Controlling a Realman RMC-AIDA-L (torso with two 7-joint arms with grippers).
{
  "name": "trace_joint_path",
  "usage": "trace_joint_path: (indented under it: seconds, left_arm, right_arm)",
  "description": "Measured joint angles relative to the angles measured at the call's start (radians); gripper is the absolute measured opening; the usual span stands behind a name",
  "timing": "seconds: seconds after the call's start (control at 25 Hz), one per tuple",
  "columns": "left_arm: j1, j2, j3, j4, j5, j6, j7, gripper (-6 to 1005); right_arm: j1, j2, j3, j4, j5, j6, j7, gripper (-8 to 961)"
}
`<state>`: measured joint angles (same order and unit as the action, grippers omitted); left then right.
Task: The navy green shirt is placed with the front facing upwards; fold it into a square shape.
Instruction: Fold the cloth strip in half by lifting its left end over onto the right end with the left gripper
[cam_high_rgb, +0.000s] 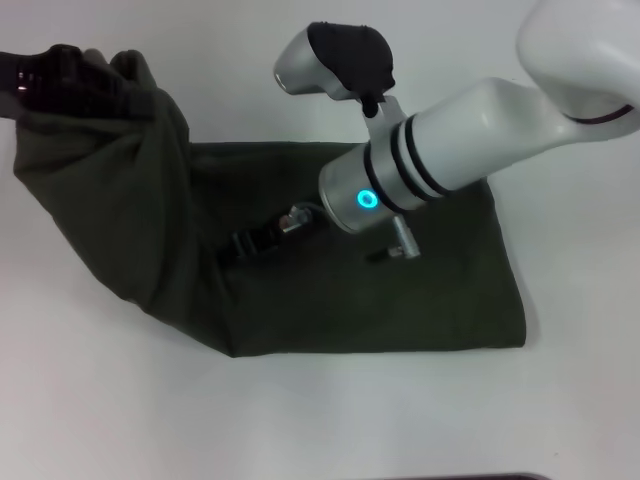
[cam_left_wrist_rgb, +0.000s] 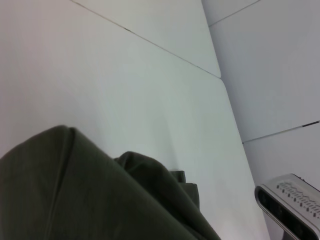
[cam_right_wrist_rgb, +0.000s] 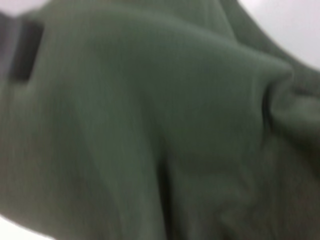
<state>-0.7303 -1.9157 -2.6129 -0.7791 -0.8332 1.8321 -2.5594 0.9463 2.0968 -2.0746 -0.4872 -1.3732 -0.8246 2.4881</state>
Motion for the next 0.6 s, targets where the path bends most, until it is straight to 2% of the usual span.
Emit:
trace_joint_path:
  seconds: [0.12,0.24,0.36,0.48,0.6]
  left_arm:
    - [0.004,0.004,-0.001,0.000,0.000,-0.005,-0.003,36]
    - [0.006,0.007,-0.004,0.002,0.000,-0.006,-0.004,36]
    - [0.007,0.008,-0.006,0.003,0.002,-0.009,-0.004,36]
    - [0.007,0.008,-0.003,0.004,0.005,-0.016,-0.010,36]
    - [0.009,0.008,-0.001,0.002,0.007,-0.020,-0.014,36]
  right_arm:
    - [-0.010,-0.017,0.038,0.000,-0.026,-0.085,-0.008,27]
    - [-0.033,-0.026,0.132,-0.007,-0.100,-0.151,-0.009,28]
    - [-0.054,-0.018,0.238,-0.012,-0.172,-0.197,-0.019,30]
    - [-0.057,-0.012,0.282,-0.014,-0.214,-0.227,-0.032,30]
    - [-0.061,-0.017,0.308,-0.015,-0.224,-0.257,-0.038,29]
